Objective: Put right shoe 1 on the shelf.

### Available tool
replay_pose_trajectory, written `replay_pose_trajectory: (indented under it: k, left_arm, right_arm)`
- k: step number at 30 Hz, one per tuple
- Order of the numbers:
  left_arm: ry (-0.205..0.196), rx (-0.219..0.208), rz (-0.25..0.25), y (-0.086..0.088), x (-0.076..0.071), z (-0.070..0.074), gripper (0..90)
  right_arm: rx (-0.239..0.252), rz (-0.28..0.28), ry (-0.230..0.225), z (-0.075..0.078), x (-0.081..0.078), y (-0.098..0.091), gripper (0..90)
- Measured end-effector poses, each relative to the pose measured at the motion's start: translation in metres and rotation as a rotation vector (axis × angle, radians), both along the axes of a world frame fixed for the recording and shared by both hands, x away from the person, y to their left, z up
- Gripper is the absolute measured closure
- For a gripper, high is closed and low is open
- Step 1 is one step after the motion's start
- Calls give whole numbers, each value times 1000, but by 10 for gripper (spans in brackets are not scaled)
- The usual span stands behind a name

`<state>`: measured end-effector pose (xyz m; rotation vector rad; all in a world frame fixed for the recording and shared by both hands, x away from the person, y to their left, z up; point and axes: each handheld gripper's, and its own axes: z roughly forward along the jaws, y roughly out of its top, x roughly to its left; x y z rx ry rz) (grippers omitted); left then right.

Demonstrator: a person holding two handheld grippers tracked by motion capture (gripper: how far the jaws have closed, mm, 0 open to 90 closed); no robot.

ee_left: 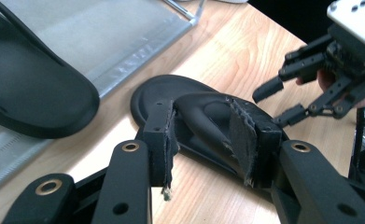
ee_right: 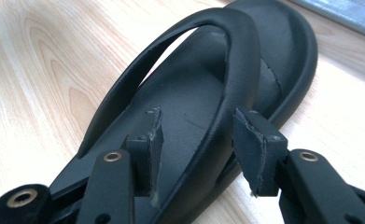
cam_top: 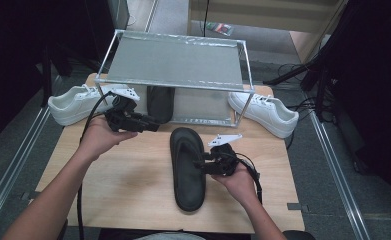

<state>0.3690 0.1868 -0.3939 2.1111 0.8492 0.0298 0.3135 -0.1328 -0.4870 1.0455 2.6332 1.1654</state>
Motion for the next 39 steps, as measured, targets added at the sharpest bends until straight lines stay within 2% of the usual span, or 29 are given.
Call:
replay_pose_trajectory:
  k: [4, 7, 13, 17, 22, 24, 27, 30, 34, 37, 39]
  left_arm:
    - [-4, -12, 6, 2, 12, 9, 637]
    - [-24, -12, 2, 3, 19, 18, 674]
    - [-63, 2, -8, 4, 33, 33, 811]
    - [-56, 8, -8, 7, 44, 38, 874]
    - [-79, 15, 7, 10, 55, 45, 882]
    - [-82, 1, 14, 11, 61, 46, 882]
    - [-77, 1, 36, 12, 70, 47, 882]
    - [-95, -5, 39, 12, 76, 51, 881]
    - [-101, 15, 56, 10, 87, 48, 882]
    - [-115, 25, 68, 7, 92, 47, 882]
    - [-117, 18, 68, 7, 95, 46, 882]
  right_arm:
    - [-5, 3, 2, -1, 0, 3, 542]
    - [-6, -1, 4, -1, 1, 3, 542]
    - [-22, -11, 13, -4, 2, 3, 542]
    - [-35, -29, 18, -7, 1, 3, 541]
    - [-49, -62, 25, -11, 0, 4, 540]
    - [-51, -70, 21, -12, -1, 4, 539]
    - [-51, -84, 23, -14, -1, 5, 535]
    - [-56, -99, 19, -15, 0, 7, 535]
    - [-61, -124, 28, -17, 2, 10, 535]
    - [-67, -129, 13, -19, 2, 13, 535]
    - [-65, -146, 22, -18, 1, 14, 540]
